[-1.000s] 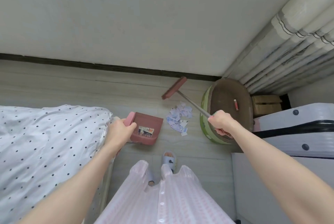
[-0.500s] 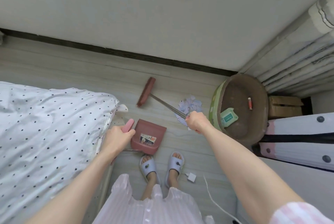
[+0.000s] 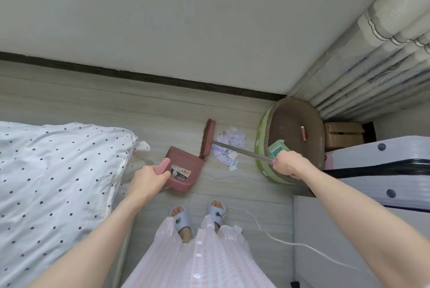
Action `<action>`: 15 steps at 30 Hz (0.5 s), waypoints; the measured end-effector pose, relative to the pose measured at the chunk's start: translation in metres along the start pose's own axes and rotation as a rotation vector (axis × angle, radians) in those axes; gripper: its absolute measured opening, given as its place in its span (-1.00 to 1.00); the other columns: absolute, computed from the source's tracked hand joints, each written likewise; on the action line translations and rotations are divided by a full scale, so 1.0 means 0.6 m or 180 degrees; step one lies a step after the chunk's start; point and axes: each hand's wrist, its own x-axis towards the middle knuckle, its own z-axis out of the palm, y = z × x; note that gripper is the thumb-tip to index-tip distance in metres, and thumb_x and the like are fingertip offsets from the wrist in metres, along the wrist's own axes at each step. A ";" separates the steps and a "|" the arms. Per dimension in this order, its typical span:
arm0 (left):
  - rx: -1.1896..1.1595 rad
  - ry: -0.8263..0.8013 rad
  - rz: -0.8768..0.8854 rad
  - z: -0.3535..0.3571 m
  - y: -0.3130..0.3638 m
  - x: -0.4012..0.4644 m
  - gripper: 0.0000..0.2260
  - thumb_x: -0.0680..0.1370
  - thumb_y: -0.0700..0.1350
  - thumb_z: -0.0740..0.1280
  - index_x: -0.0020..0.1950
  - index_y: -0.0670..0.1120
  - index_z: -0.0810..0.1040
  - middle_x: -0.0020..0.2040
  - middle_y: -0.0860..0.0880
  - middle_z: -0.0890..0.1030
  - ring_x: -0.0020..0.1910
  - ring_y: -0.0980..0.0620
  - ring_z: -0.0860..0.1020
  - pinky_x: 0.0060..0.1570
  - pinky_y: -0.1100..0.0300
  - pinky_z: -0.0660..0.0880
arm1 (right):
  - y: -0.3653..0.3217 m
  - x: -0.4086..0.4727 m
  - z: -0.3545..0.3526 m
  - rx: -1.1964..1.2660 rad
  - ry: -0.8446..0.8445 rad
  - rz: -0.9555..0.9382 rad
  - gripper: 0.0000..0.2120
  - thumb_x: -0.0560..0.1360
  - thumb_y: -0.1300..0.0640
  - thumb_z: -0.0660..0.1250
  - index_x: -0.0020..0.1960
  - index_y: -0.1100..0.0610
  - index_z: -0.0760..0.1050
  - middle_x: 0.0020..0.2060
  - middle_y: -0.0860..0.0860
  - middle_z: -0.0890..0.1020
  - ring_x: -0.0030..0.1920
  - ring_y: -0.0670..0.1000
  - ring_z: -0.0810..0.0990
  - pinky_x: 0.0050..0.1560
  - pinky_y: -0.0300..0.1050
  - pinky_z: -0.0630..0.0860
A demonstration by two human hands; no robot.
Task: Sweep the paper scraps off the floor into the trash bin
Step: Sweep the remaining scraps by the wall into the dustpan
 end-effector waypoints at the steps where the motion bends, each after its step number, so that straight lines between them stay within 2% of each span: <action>1: 0.0025 -0.0018 0.0043 0.003 0.003 0.001 -0.73 0.50 -0.07 0.27 0.15 -0.07 0.63 -0.25 -0.10 0.58 -0.14 -0.12 0.54 -0.19 0.15 0.38 | 0.011 -0.003 -0.014 0.0062 -0.0004 -0.0046 -0.65 0.61 0.06 0.10 0.30 0.20 0.44 -0.02 0.11 0.52 -0.15 0.10 0.55 -0.33 -0.16 0.38; 3: 0.0052 -0.0071 0.0102 0.008 0.009 0.003 -0.71 0.50 -0.07 0.28 0.19 -0.05 0.62 -0.17 -0.11 0.59 -0.09 -0.13 0.53 -0.14 0.15 0.40 | 0.029 -0.004 -0.038 0.0452 -0.0044 0.0015 -0.67 0.61 0.04 0.13 0.22 0.20 0.49 -0.26 0.07 0.48 -0.44 0.02 0.40 -0.53 -0.21 0.32; 6: 0.0151 -0.0147 0.0135 0.015 0.014 0.006 -0.70 0.48 -0.03 0.27 0.17 -0.01 0.61 -0.05 -0.07 0.64 -0.05 -0.14 0.57 -0.07 0.13 0.47 | 0.050 0.010 -0.055 0.0900 -0.0049 0.0163 -0.68 0.60 0.06 0.14 0.23 0.19 0.50 -0.38 0.07 0.44 -0.54 -0.01 0.30 -0.58 -0.27 0.26; 8: 0.0271 -0.0159 0.0167 0.019 0.017 0.007 -0.69 0.48 -0.01 0.26 0.18 0.02 0.60 0.00 -0.03 0.65 -0.04 -0.12 0.57 -0.08 0.15 0.47 | 0.051 0.018 -0.052 0.0808 0.0193 0.0106 -0.66 0.60 0.02 0.13 0.24 0.16 0.49 -0.30 0.09 0.52 -0.46 0.03 0.43 -0.49 -0.21 0.40; 10: 0.0454 -0.0135 0.0176 0.024 0.019 0.007 -0.70 0.49 -0.01 0.27 0.19 -0.02 0.60 -0.06 -0.06 0.61 -0.05 -0.12 0.55 -0.12 0.16 0.43 | 0.046 0.023 -0.044 0.0458 0.0654 0.0021 -0.63 0.60 -0.03 0.10 0.25 0.14 0.48 -0.06 0.11 0.61 -0.16 0.11 0.60 -0.17 -0.08 0.57; 11: 0.0531 -0.0132 0.0177 0.027 0.020 0.006 -0.69 0.50 -0.01 0.27 0.20 -0.03 0.59 -0.07 -0.07 0.59 -0.04 -0.12 0.54 -0.12 0.15 0.43 | 0.044 0.026 -0.038 0.0306 0.0895 0.0000 -0.63 0.60 -0.03 0.09 0.26 0.13 0.48 0.04 0.11 0.61 -0.01 0.14 0.60 -0.03 -0.04 0.56; 13: 0.0652 -0.0136 0.0211 0.032 0.021 0.004 -0.68 0.50 0.00 0.27 0.21 -0.04 0.58 -0.06 -0.09 0.61 -0.03 -0.13 0.56 -0.09 0.13 0.46 | 0.039 0.027 -0.030 0.0059 0.1259 -0.0001 -0.67 0.61 0.00 0.09 0.25 0.11 0.49 0.10 0.11 0.60 0.09 0.16 0.58 0.03 -0.04 0.50; 15: 0.0739 -0.0148 0.0229 0.036 0.020 0.001 -0.68 0.49 -0.01 0.28 0.20 -0.04 0.58 -0.07 -0.09 0.61 -0.05 -0.13 0.55 -0.10 0.14 0.45 | 0.037 0.032 -0.024 -0.0264 0.1443 0.0052 -0.71 0.61 0.08 0.12 0.27 0.11 0.46 0.08 0.10 0.61 0.08 0.15 0.59 -0.03 -0.08 0.48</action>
